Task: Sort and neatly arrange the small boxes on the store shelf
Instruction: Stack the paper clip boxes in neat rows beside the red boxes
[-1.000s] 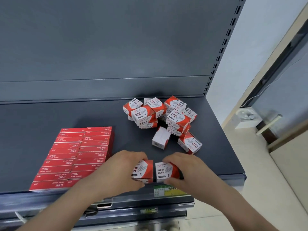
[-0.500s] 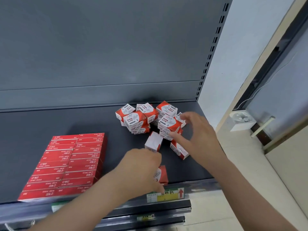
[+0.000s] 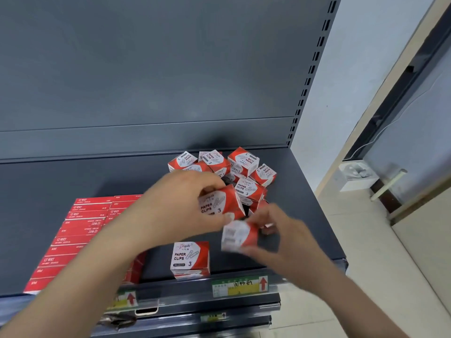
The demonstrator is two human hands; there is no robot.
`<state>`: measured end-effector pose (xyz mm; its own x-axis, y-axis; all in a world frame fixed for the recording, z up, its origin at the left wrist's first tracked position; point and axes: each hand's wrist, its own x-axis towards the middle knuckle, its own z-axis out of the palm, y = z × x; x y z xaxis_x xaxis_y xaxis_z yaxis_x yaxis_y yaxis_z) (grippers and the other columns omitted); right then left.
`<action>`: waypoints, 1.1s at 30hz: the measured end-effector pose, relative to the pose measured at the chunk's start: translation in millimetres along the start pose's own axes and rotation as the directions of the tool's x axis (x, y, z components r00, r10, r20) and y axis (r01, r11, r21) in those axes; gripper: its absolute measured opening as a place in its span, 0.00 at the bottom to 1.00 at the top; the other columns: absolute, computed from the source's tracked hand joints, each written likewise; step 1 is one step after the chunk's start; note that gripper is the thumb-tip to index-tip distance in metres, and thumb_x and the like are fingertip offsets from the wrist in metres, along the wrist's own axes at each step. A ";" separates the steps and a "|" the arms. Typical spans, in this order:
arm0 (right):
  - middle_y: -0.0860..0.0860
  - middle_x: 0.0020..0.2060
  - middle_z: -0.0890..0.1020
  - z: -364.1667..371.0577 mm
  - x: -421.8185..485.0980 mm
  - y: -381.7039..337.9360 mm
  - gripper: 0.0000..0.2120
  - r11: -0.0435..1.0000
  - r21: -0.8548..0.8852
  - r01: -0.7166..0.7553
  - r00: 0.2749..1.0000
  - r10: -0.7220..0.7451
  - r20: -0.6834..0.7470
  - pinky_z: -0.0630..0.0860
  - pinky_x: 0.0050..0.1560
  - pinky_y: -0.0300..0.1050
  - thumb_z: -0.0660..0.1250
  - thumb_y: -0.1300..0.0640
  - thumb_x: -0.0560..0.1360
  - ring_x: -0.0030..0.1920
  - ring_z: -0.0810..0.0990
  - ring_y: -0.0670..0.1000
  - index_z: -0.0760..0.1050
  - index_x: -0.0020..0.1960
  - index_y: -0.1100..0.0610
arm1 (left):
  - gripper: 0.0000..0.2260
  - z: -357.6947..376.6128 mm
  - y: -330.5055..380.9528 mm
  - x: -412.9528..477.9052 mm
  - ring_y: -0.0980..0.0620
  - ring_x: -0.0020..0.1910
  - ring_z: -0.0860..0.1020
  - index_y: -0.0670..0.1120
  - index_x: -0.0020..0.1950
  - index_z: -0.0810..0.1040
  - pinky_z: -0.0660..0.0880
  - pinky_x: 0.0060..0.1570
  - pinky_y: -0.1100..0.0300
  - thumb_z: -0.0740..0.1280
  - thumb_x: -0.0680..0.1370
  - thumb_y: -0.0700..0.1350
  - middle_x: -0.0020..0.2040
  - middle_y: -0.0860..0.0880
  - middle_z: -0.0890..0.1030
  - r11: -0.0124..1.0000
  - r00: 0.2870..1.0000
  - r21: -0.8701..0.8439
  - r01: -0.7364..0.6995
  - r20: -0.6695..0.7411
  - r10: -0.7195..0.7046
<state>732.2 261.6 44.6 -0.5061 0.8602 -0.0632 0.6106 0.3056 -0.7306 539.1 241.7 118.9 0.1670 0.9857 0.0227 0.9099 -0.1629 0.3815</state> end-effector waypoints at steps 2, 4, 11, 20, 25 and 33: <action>0.38 0.51 0.80 18.5 -6.3 5.9 0.18 1.000 0.003 -0.028 0.992 0.027 0.122 0.78 0.52 0.36 0.74 0.50 0.68 0.51 0.78 0.38 0.67 0.51 0.43 | 0.19 5.3 0.7 1.5 0.61 0.48 0.75 0.58 0.57 0.75 0.75 0.49 0.63 0.68 0.69 0.62 0.49 0.62 0.78 1.000 0.999 0.026 -0.016 0.043 0.014; 0.36 0.51 0.79 25.7 -8.1 11.4 0.19 0.999 0.032 -0.016 0.988 0.011 0.151 0.75 0.51 0.29 0.73 0.51 0.69 0.52 0.78 0.37 0.66 0.53 0.42 | 0.18 19.0 2.9 2.2 0.61 0.47 0.74 0.58 0.57 0.73 0.72 0.44 0.68 0.67 0.70 0.62 0.47 0.62 0.76 0.998 0.989 0.047 -0.031 0.147 0.024; 0.43 0.49 0.79 -9.3 1.8 30.8 0.11 0.994 -0.032 -0.101 0.960 0.089 -0.265 0.70 0.43 0.28 0.69 0.55 0.72 0.48 0.77 0.42 0.69 0.50 0.47 | 0.19 58.3 10.3 1.1 0.54 0.56 0.74 0.53 0.61 0.70 0.69 0.51 0.61 0.65 0.73 0.58 0.59 0.53 0.76 0.983 0.951 0.169 -0.065 0.309 0.010; 0.48 0.66 0.70 -6.4 40.6 30.8 0.37 0.931 -0.258 -0.258 0.962 0.223 -0.157 0.70 0.61 0.45 0.72 0.40 0.66 0.65 0.70 0.50 0.58 0.67 0.50 | 0.22 76.1 9.2 -5.5 0.50 0.58 0.74 0.51 0.64 0.64 0.70 0.54 0.57 0.67 0.74 0.53 0.61 0.50 0.74 0.957 0.924 0.275 -0.089 0.382 -0.023; 0.49 0.65 0.74 -5.2 30.7 42.3 0.32 0.926 -0.275 -0.258 0.966 0.238 -0.102 0.74 0.55 0.42 0.72 0.46 0.69 0.61 0.75 0.50 0.60 0.66 0.50 | 0.30 41.6 9.6 11.0 0.56 0.64 0.70 0.56 0.69 0.64 0.67 0.63 0.59 0.68 0.70 0.61 0.66 0.56 0.72 0.998 0.984 0.060 -0.026 0.176 0.015; 0.47 0.62 0.76 -12.9 24.9 46.9 0.26 0.949 -0.241 -0.204 0.979 0.205 -0.022 0.75 0.55 0.40 0.72 0.49 0.69 0.60 0.75 0.47 0.64 0.63 0.48 | 0.20 56.3 0.2 91.8 0.50 0.62 0.71 0.48 0.66 0.70 0.71 0.62 0.52 0.66 0.76 0.51 0.62 0.49 0.76 0.869 0.955 0.409 -0.278 0.213 0.206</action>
<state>756.1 302.6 17.6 -0.3565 0.9134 -0.1964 0.8295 0.2127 -0.5164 576.1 329.7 69.1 0.4275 0.8989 -0.0964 0.8996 -0.4335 -0.0529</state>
